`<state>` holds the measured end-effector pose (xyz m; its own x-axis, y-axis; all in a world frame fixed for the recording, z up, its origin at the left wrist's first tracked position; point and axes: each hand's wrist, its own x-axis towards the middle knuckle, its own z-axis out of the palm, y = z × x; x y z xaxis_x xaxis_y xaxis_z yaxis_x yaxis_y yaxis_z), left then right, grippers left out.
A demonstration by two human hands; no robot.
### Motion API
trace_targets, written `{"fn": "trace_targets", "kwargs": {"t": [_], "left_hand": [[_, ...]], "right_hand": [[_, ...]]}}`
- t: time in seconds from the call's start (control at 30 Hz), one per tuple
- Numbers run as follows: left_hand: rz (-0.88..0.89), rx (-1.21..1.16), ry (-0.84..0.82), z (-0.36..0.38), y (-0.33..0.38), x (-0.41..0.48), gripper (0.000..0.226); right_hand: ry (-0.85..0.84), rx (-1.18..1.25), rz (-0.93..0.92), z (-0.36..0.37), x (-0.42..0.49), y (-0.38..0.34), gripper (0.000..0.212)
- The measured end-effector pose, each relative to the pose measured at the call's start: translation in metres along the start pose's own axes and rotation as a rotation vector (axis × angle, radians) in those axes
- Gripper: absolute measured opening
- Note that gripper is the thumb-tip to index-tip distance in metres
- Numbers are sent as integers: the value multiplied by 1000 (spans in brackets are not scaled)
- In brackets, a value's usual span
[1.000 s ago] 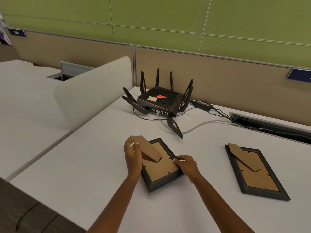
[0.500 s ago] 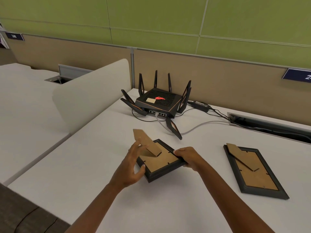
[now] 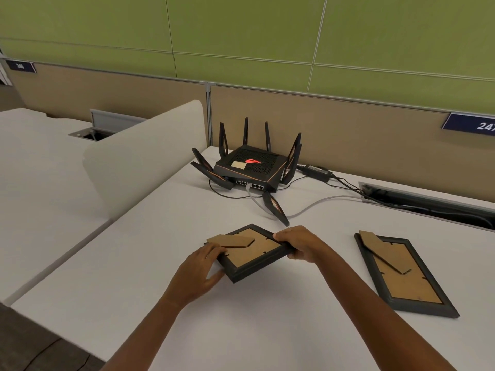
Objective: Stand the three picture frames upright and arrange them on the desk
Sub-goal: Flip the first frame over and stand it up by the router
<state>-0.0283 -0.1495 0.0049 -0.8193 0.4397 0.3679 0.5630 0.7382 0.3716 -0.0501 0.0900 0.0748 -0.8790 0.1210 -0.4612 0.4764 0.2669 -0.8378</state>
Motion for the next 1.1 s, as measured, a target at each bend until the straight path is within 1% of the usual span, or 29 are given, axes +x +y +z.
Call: {"fn": "trace_targets", "kwargs": {"t": [0.07,0.17,0.2,0.27,0.33,0.43,0.47,0.57,0.6,0.67,0.7,0.77,0.87,1.0,1.1], "left_hand": [[18,-2,32,-1,4,7,34],[33,-27,105,-2,6,15,30],[1,-76,137,-3,7,17,27],[-120,-228,218,-4,9,22,22],[-233,-316,292,-6,10,27,22],[-294,-375,335,-11,12,35,25],[-300,-398,343,-14,14,37,23],[-334,-494,334,-20,17,47,22],[-348,-565,314,-22,17,50,23],[-380,-784,257,-27,20,55,21],[-385,-890,231,-29,23,56,20],[-382,-1026,198,-34,29,59,19],[-368,-1115,165,-40,36,63,16],[-445,-1176,81,-38,41,68,14],[-536,-1191,2,-30,44,68,34]], "right_hand": [[-32,14,-61,-1,-4,-6,9],[-91,60,-124,-6,-11,-19,14],[-130,69,-145,-7,-14,-24,15],[-209,44,-208,-11,-19,-32,14],[-233,-18,-289,-14,-24,-37,14],[-180,-93,-403,-18,-25,-42,34],[-162,-105,-451,-18,-24,-44,36],[-65,-133,-567,-20,-23,-49,34],[-8,-172,-604,-21,-21,-50,33],[123,-306,-690,-24,-17,-47,30],[157,-337,-716,-25,-16,-45,28],[145,-266,-734,-25,-14,-41,22],[100,-32,-716,-24,-15,-36,9],[167,124,-562,-22,-12,-37,20],[228,152,-421,-24,-8,-35,26]]}}
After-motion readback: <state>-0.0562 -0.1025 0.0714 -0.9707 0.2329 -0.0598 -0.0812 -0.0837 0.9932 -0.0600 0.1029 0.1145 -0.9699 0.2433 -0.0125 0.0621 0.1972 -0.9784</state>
